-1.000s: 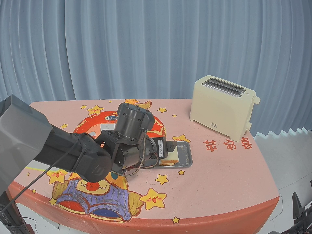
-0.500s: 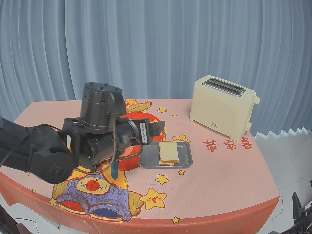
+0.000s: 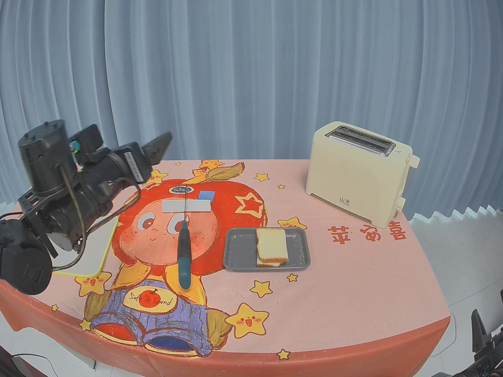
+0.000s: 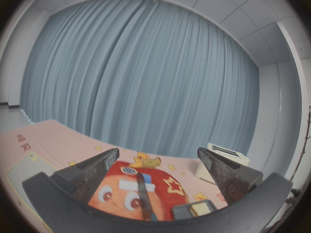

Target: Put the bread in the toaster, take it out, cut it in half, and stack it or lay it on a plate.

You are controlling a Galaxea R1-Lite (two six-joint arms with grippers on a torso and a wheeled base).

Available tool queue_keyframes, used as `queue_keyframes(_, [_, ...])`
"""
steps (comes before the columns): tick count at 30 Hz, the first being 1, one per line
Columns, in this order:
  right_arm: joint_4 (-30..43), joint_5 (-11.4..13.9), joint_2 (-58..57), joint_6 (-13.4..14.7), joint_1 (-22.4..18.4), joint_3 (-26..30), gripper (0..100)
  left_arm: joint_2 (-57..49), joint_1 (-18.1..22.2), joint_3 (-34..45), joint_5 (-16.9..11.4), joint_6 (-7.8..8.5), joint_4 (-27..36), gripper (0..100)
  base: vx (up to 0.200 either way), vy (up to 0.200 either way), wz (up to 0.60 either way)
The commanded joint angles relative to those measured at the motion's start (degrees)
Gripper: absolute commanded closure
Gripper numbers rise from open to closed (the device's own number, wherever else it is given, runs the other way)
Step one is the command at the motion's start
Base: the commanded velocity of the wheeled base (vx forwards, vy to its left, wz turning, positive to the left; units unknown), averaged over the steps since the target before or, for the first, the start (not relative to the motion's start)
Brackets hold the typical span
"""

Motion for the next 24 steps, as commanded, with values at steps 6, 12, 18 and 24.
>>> queue_keyframes(6, [-0.01, 0.02, -0.93, -0.02, 0.02, 1.01, 0, -2.32, 12.10, 20.59, -3.75, 11.54, -30.26, 0, 0.000, 0.000, 0.00])
queue_keyframes(12, [-0.01, 0.02, -0.93, -0.02, 0.02, 1.01, 0, -6.89, 12.10, 32.10, -3.75, 15.41, -40.63, 0, 0.000, 0.000, 0.00])
queue_keyframes(18, [-0.01, 0.02, -0.93, -0.02, 0.02, 1.01, 0, -18.05, 12.54, 38.08, -3.83, 19.19, -39.93, 0, 0.000, 0.000, 0.00])
queue_keyframes(24, [-0.01, 0.02, -0.93, -0.02, 0.02, 1.01, 0, -32.20, 12.45, 40.19, -3.83, 24.64, -29.65, 0, 0.000, 0.000, 0.00])
